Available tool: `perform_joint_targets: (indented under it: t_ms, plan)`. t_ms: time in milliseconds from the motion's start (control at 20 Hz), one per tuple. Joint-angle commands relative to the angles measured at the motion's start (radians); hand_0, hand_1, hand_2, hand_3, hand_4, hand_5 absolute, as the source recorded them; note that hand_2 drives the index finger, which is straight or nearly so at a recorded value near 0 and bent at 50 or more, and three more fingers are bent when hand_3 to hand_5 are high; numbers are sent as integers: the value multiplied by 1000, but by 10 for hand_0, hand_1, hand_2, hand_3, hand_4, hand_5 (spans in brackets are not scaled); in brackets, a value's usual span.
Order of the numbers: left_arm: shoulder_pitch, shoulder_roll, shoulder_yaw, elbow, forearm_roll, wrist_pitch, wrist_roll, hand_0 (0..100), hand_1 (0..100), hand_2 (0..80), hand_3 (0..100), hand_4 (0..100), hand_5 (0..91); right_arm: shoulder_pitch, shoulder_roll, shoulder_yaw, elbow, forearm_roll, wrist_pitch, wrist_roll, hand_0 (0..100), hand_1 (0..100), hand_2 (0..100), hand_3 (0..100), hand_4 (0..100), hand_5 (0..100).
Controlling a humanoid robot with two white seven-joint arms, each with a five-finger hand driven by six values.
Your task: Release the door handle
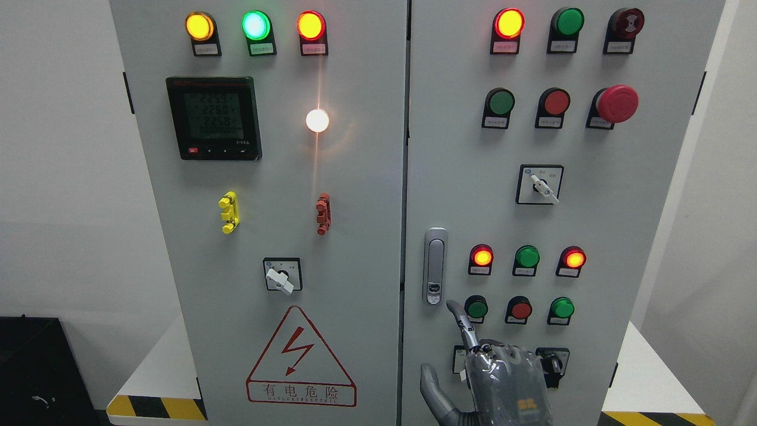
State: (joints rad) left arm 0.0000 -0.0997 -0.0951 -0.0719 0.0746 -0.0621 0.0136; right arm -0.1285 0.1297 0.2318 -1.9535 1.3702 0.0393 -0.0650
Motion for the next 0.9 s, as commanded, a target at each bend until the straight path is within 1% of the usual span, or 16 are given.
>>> perform_joint_targets:
  t_ms: [0, 301, 501, 651, 851]
  plan:
    - [17, 0, 0, 0, 1, -1, 0, 120, 556, 0, 0, 0, 0, -16, 2, 7, 83, 55, 1, -1, 531, 281, 101, 977, 935, 949]
    - [17, 0, 0, 0, 1, -1, 0, 120, 556, 0, 0, 0, 0, -46, 4, 7, 108, 119, 2, -1, 529, 279, 100, 978, 935, 946]
    - [17, 0, 0, 0, -1, -1, 0, 120, 556, 0, 0, 0, 0, -62, 4, 7, 120, 133, 4, -1, 530, 278, 97, 974, 938, 943]
    - [17, 0, 0, 1, 1, -1, 0, 120, 556, 0, 0, 0, 0, -89, 2, 7, 142, 136, 45, -1, 530, 277, 94, 976, 933, 942]
    - [17, 0, 0, 0, -1, -1, 0, 120, 556, 0, 0, 0, 0, -108, 2, 14, 149, 150, 51, -1, 531, 275, 91, 980, 934, 942]
